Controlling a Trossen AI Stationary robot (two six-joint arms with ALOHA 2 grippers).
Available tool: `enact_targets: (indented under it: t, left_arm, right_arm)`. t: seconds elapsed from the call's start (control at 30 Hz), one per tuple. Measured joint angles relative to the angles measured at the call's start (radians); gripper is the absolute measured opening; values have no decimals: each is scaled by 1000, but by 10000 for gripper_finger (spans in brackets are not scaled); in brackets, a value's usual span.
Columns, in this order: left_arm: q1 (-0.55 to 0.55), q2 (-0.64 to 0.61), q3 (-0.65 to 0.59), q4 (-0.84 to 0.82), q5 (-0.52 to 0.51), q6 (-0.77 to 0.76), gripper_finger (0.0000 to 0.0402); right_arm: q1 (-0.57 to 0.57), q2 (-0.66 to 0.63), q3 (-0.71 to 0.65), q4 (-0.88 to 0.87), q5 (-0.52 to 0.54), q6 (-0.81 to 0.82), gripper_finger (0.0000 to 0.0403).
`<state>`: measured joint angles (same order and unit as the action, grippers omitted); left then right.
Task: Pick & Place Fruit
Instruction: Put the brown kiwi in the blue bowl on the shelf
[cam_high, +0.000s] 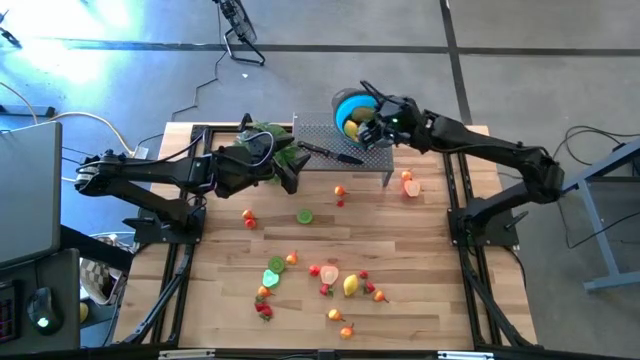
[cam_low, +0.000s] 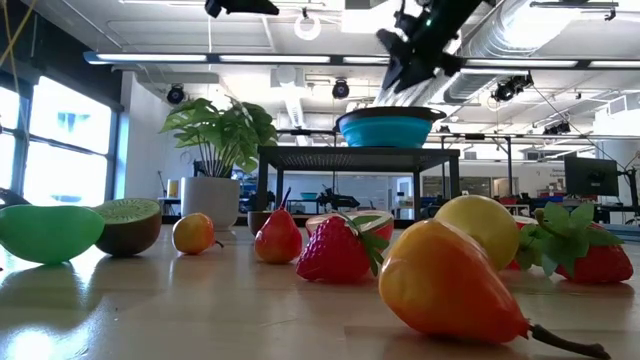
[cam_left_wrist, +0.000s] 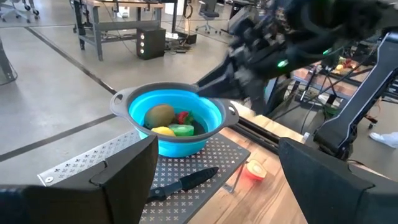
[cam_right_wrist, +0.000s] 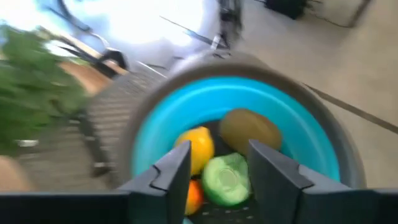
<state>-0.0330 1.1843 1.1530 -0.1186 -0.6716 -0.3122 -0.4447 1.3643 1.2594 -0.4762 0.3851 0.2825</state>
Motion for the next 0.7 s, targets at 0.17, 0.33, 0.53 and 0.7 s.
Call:
enact_targets:
  t: [0.17, 0.33, 0.53, 0.7]
  left_arm:
    - [0, 0, 0, -18, 0, 0, 326]
    - [0, 0, 0, -15, 0, 0, 326]
    - [0, 0, 0, -14, 0, 37, 326]
    - [0, 0, 0, -15, 0, 46, 326]
  right_arm:
    - [22, -103, 0, -11, -142, 1, 84]
    - [45, -196, 0, -76, -236, 31, 46]
    - [59, -286, 0, -166, -413, 68, 26]
    - [59, -322, 0, -233, -595, 135, 23]
